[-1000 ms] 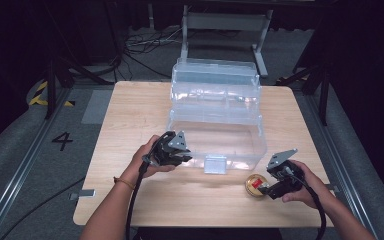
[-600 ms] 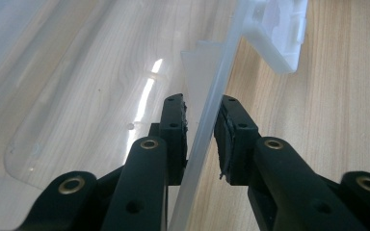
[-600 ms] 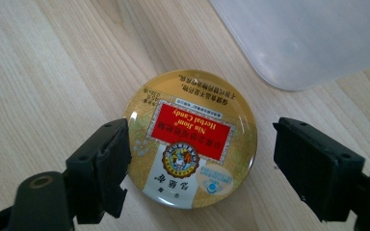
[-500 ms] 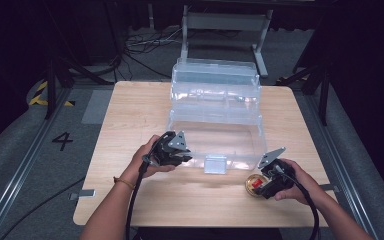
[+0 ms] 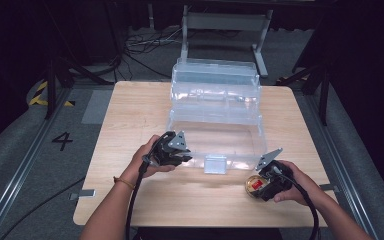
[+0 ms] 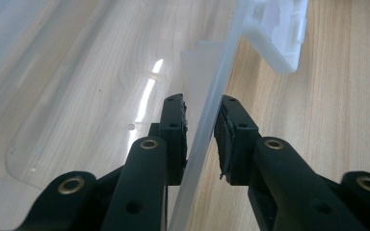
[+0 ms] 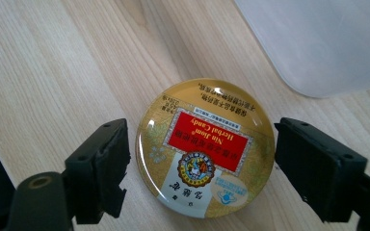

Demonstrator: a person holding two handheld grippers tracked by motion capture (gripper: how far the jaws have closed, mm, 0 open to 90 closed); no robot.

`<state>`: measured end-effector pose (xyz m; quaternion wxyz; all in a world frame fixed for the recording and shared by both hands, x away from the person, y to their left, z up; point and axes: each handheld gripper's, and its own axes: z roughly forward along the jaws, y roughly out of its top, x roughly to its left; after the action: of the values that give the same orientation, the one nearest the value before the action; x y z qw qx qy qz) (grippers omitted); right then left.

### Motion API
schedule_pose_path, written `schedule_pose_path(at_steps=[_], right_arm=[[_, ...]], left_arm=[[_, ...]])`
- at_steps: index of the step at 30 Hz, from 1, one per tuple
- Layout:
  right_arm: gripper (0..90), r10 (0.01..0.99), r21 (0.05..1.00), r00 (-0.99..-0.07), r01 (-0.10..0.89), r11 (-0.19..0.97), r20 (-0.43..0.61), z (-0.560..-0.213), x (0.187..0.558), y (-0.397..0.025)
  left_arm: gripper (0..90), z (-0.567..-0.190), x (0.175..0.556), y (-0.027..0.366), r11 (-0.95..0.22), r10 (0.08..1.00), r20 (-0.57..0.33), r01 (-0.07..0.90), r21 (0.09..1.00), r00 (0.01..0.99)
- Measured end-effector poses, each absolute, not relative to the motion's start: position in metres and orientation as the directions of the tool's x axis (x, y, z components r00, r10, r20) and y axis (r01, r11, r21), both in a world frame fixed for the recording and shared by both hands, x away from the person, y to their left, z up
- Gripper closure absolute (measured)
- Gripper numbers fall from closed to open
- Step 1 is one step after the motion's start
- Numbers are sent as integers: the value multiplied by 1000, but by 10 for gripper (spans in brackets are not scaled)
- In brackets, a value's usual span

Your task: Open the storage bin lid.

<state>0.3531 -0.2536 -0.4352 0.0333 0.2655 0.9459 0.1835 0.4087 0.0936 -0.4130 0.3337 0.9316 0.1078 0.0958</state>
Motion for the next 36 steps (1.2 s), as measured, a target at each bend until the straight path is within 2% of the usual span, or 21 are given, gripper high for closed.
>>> schedule_pose_path(at_steps=[24,31,36], right_arm=[[194,474,297,-880,451,842,-9,-447,352,-242],[197,456,279,-890,436,855,-9,-450,354,-241],[200,444,273,-896,425,863,-8,-450,354,-241]], left_arm=[[733,-413,407,92,-762,275,121,139,632,954],[618,-412,403,87,-794,261,143,128,594,955],[420,-407,398,81,-824,271,182,130,551,945]])
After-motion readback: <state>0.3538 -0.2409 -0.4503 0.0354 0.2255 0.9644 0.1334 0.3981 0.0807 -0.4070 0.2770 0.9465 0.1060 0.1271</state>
